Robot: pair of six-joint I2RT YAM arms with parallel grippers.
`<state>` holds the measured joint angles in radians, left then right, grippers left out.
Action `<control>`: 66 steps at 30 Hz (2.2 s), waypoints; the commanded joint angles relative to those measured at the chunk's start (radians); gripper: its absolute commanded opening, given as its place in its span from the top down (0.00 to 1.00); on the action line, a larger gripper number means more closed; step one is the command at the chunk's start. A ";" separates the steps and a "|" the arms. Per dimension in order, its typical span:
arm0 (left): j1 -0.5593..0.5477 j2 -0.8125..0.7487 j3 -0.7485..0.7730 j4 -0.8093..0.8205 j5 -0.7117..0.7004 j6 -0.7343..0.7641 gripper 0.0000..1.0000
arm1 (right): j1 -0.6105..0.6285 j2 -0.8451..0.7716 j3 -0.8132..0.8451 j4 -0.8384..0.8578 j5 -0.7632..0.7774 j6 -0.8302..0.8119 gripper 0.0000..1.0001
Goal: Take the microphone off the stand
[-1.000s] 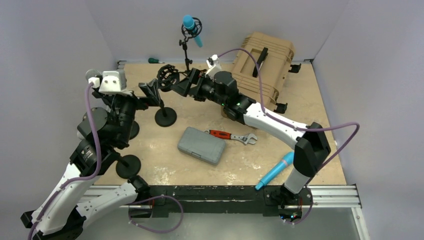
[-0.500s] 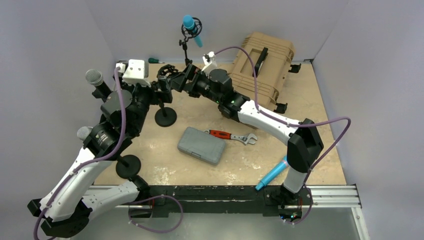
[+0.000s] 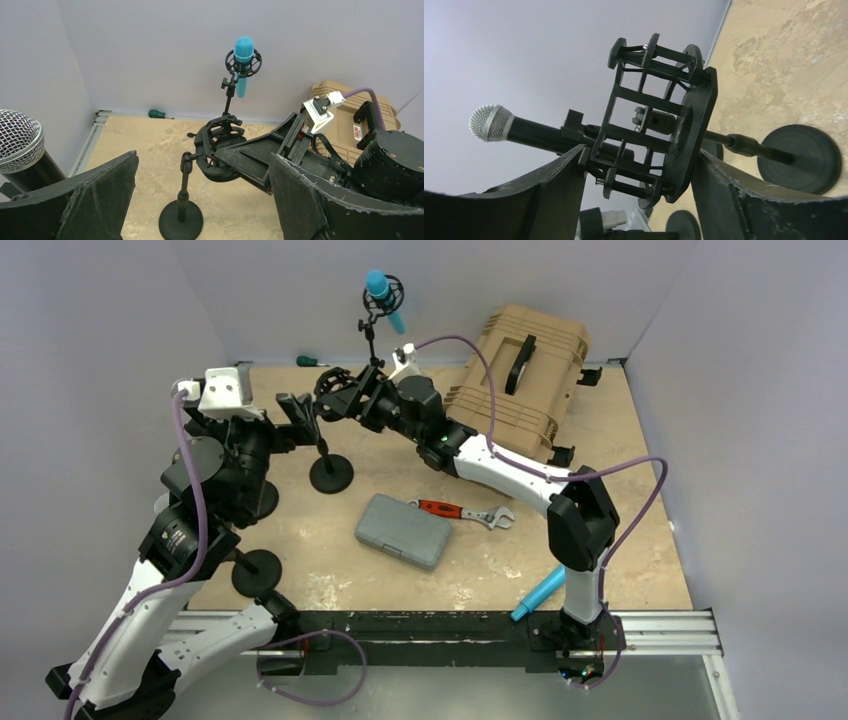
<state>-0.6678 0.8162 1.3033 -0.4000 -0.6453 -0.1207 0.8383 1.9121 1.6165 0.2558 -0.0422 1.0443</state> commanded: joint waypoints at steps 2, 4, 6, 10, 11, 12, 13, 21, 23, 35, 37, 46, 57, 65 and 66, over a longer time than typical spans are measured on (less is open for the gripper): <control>0.004 0.016 -0.002 0.027 -0.001 -0.016 0.00 | 0.006 -0.047 0.036 -0.029 0.085 -0.038 0.37; 0.005 0.019 0.001 0.022 0.009 -0.021 0.00 | 0.005 -0.073 0.033 -0.037 0.091 -0.067 0.37; 0.005 0.032 0.008 0.014 0.032 -0.025 0.00 | -0.007 -0.091 0.041 -0.054 0.085 -0.103 0.39; 0.004 0.101 0.070 -0.051 0.114 -0.048 0.00 | -0.059 -0.112 0.040 -0.074 -0.004 -0.155 0.40; 0.006 0.114 0.075 -0.062 0.137 -0.058 0.00 | -0.076 -0.113 0.042 -0.079 -0.035 -0.173 0.40; 0.007 0.120 0.077 -0.064 0.156 -0.066 0.00 | -0.094 -0.110 0.042 -0.090 -0.065 -0.184 0.40; 0.007 0.123 0.077 -0.066 0.173 -0.074 0.00 | -0.112 -0.110 0.040 -0.098 -0.093 -0.190 0.41; 0.073 0.198 0.141 -0.142 0.381 -0.204 0.00 | -0.203 -0.122 0.003 -0.066 -0.309 -0.247 0.36; 0.130 0.248 0.167 -0.164 0.473 -0.245 0.00 | -0.219 -0.132 -0.014 -0.057 -0.324 -0.253 0.31; 0.527 0.367 0.062 0.009 1.057 -0.554 0.00 | -0.239 -0.153 0.027 -0.125 -0.323 -0.319 0.01; 0.553 0.405 0.056 0.031 1.088 -0.574 0.01 | -0.239 -0.163 0.023 -0.133 -0.316 -0.325 0.01; 0.666 0.541 0.055 0.094 1.216 -0.669 0.09 | -0.239 -0.193 -0.027 -0.092 -0.296 -0.305 0.01; 0.717 0.655 0.078 0.094 1.190 -0.684 0.16 | -0.239 -0.224 -0.069 -0.068 -0.258 -0.293 0.01; 0.718 0.703 0.058 0.203 1.292 -0.737 0.08 | -0.239 -0.234 -0.100 -0.047 -0.254 -0.283 0.01; 0.717 0.706 0.054 0.213 1.297 -0.743 0.07 | -0.240 -0.235 -0.105 -0.043 -0.254 -0.279 0.01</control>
<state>0.0456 1.5230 1.3392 -0.2913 0.5934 -0.8314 0.6018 1.7267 1.5280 0.1467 -0.3054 0.7528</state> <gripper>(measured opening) 0.910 0.984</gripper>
